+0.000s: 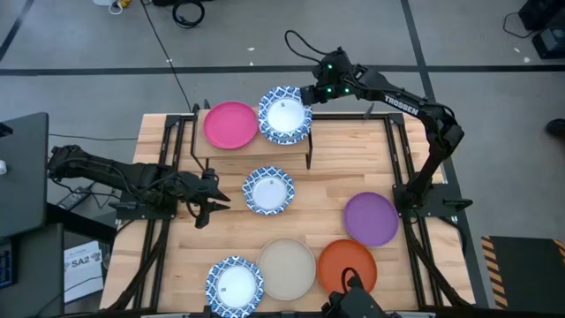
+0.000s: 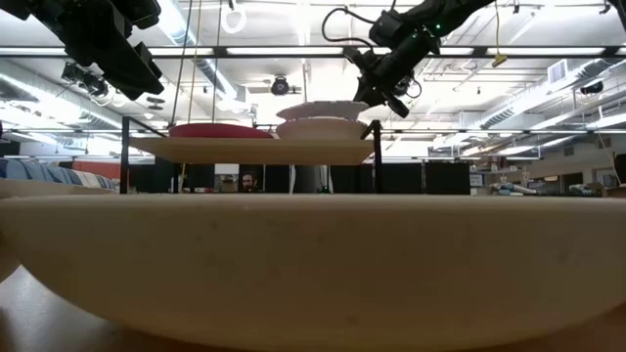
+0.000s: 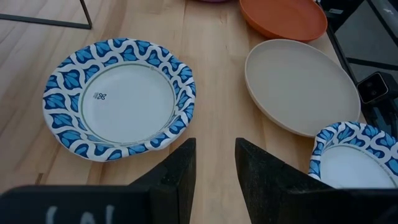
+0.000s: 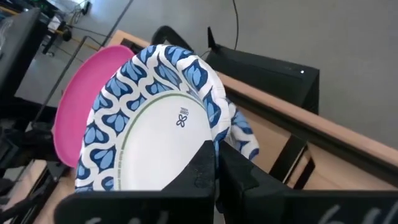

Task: Place and stack plates onto a shelf
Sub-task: Stack the top right white patterned bowl on top of the other white patterned bowl on the shelf

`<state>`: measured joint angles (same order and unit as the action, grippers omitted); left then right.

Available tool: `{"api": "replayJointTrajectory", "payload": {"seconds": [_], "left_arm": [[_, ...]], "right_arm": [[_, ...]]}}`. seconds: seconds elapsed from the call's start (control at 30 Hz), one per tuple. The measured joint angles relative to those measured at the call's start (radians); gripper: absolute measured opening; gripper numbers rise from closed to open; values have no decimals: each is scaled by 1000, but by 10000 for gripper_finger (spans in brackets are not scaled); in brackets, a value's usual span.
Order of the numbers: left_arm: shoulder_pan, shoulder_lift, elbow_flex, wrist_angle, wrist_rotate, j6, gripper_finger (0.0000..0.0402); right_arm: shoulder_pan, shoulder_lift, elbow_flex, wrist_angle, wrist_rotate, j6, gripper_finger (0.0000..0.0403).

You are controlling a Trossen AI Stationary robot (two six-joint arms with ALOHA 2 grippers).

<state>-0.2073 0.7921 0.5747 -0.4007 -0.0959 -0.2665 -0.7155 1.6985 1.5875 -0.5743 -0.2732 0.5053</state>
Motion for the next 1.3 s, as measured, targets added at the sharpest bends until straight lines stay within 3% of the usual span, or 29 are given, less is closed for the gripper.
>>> {"api": "replayJointTrajectory", "payload": {"seconds": [1.03, 1.3], "left_arm": [[0, 0, 0, 0, 0, 0, 117], [0, 0, 0, 0, 0, 0, 117]], "right_arm": [[19, 0, 0, -25, -36, 18, 21], [19, 0, 0, -25, -16, 18, 73]]}}
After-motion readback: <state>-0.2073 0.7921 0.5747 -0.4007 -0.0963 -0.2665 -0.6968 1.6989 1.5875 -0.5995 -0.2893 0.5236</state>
